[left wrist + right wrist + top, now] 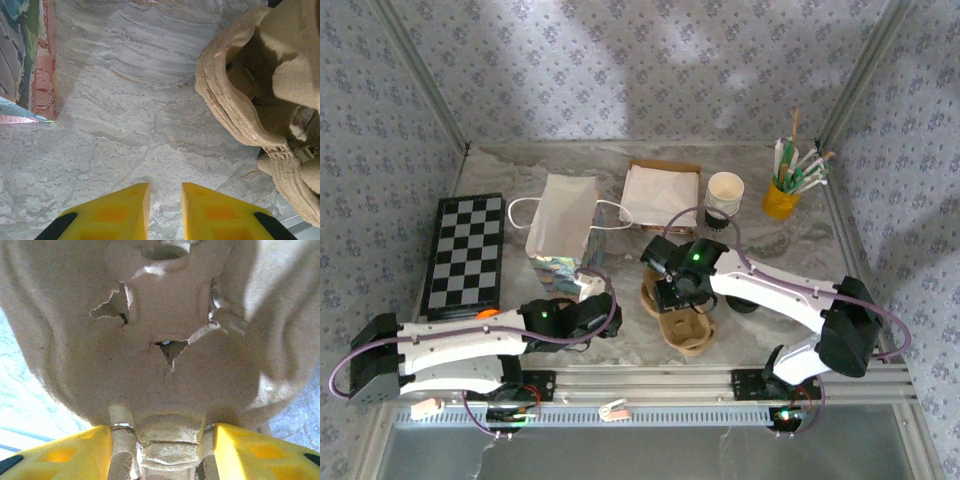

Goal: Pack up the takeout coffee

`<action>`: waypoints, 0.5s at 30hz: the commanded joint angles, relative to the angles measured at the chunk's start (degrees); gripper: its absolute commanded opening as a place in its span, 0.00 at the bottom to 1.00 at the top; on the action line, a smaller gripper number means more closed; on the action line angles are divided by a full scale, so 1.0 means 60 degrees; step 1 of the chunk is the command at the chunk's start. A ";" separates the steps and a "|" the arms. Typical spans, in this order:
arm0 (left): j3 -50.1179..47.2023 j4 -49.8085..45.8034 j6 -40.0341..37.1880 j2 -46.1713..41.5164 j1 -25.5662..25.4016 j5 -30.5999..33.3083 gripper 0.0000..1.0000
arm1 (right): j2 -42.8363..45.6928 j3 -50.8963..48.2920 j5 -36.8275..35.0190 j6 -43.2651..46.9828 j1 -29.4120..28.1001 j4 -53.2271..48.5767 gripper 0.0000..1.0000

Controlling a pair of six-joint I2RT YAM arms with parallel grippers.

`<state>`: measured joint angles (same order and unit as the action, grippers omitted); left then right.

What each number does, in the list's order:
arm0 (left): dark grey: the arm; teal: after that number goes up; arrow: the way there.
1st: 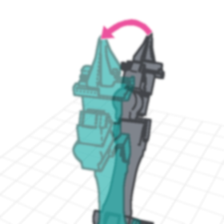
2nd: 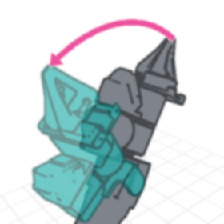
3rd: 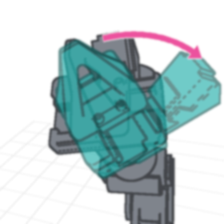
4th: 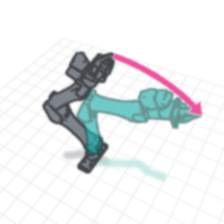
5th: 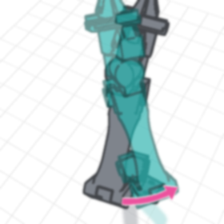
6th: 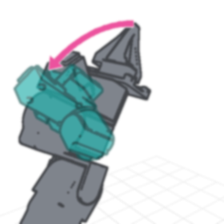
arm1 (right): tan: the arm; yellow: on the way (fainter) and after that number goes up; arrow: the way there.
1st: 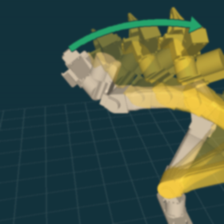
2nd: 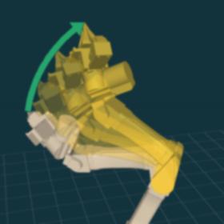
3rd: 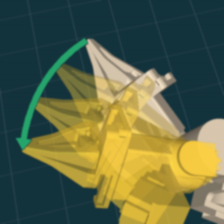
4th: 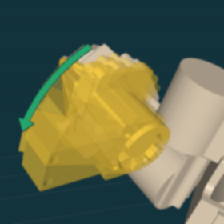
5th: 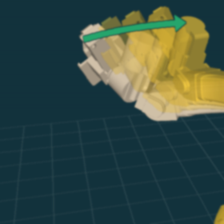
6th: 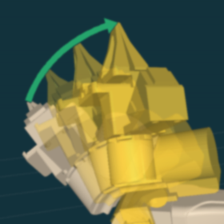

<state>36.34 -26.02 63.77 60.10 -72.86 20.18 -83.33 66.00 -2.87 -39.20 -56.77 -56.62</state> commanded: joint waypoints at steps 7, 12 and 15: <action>0.0125 -0.0352 0.0099 -0.0195 0.0002 0.0043 0.23 | -0.0238 0.0119 -0.0735 0.0153 -0.0204 -0.0432 0.54; 0.0103 -0.0303 0.0107 -0.0178 0.0001 0.0025 0.23 | -0.0408 0.0178 -0.0842 0.0118 -0.0394 -0.0524 0.53; 0.0125 -0.0289 0.0101 -0.0185 0.0007 0.0016 0.24 | -0.0461 0.0219 -0.0887 0.0017 -0.0410 -0.0636 0.47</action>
<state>36.34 -26.94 63.75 59.68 -72.86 20.18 -85.47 66.04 -6.55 -38.76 -58.83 -57.28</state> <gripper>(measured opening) 0.234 0.476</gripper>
